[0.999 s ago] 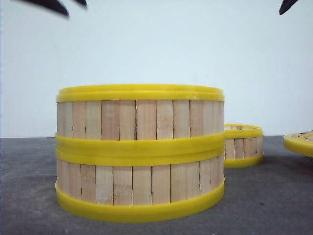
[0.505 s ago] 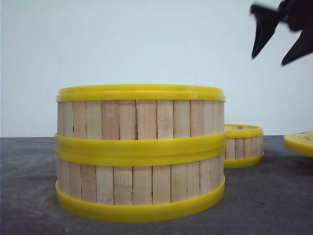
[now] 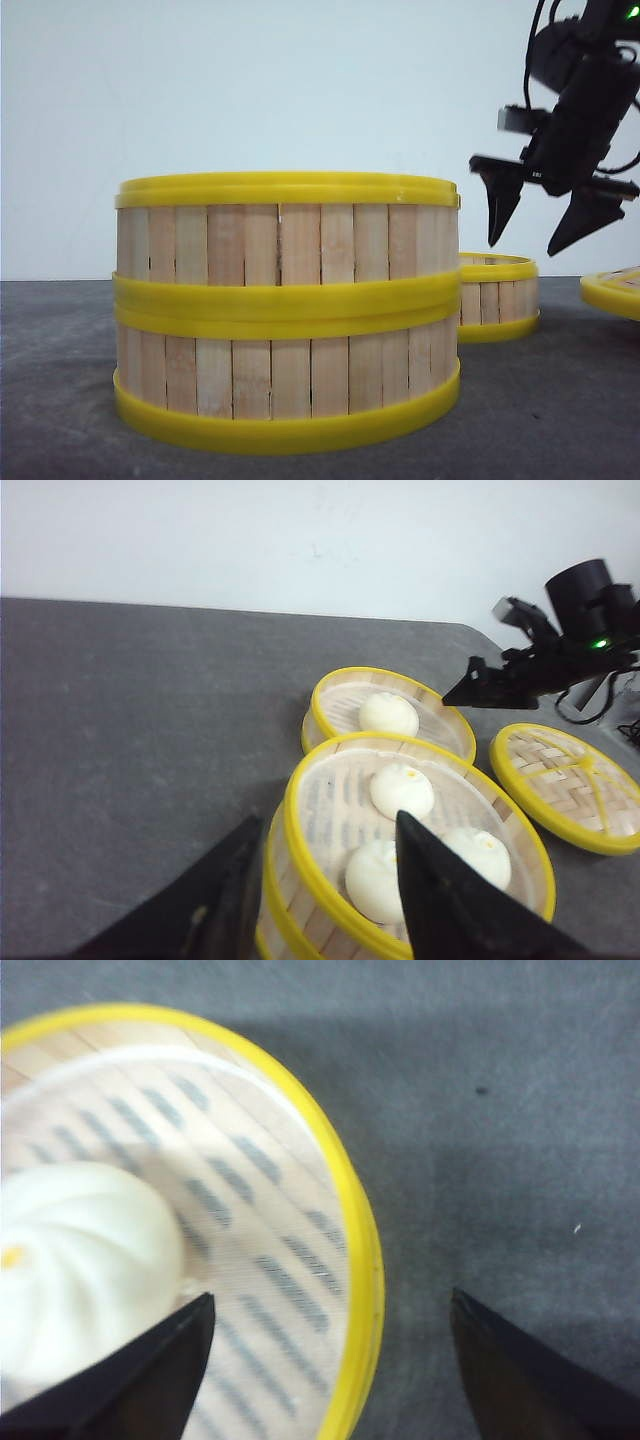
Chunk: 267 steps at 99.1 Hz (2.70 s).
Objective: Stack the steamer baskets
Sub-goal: 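Retract the left gripper and move the right gripper to another basket, then grasp the basket rim with the right gripper and lift it, then place the basket on top of the two-basket stack and release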
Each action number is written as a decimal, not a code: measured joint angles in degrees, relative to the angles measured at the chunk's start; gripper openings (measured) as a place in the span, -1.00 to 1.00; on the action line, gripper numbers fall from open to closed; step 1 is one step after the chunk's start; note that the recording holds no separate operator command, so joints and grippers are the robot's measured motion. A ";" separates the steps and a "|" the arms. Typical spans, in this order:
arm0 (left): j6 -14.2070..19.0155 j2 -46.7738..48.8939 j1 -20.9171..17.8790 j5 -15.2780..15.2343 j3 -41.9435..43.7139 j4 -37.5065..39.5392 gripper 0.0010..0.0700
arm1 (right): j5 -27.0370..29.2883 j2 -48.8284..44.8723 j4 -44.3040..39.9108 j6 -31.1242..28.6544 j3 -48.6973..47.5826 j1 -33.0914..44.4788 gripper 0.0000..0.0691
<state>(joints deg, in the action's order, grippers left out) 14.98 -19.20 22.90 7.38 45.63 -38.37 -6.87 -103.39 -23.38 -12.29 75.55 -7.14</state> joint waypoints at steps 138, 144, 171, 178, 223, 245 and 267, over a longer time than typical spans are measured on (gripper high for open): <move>3.10 0.37 0.02 0.04 0.00 -3.23 -0.33 | 4.11 0.42 -1.31 -4.96 4.31 0.02 -0.90; 3.08 0.37 0.02 0.04 0.00 -3.23 -0.33 | 3.89 2.93 -2.32 -4.87 6.29 0.02 -0.90; 2.64 0.37 0.02 0.04 0.00 -3.45 -0.33 | -1.31 12.55 -11.04 -1.66 14.62 -1.46 -0.90; 2.64 0.37 0.02 0.04 0.00 -3.43 -0.33 | -2.27 14.62 -13.35 0.07 14.95 -2.89 -0.90; 1.51 0.37 0.02 0.04 0.00 -3.41 -0.33 | -4.92 23.10 -24.24 6.71 15.32 -15.08 -0.90; 1.11 0.37 0.02 0.04 0.00 -3.41 -0.33 | -4.83 22.88 -23.85 8.11 11.74 -20.33 -0.90; 1.09 0.37 0.02 0.04 0.00 -3.41 -0.33 | -4.72 21.64 -22.71 8.70 8.55 -22.62 -0.90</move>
<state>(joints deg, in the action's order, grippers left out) 16.08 -18.83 22.92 7.42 45.63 -41.78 -11.60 -81.76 -46.09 -3.60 84.09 -29.76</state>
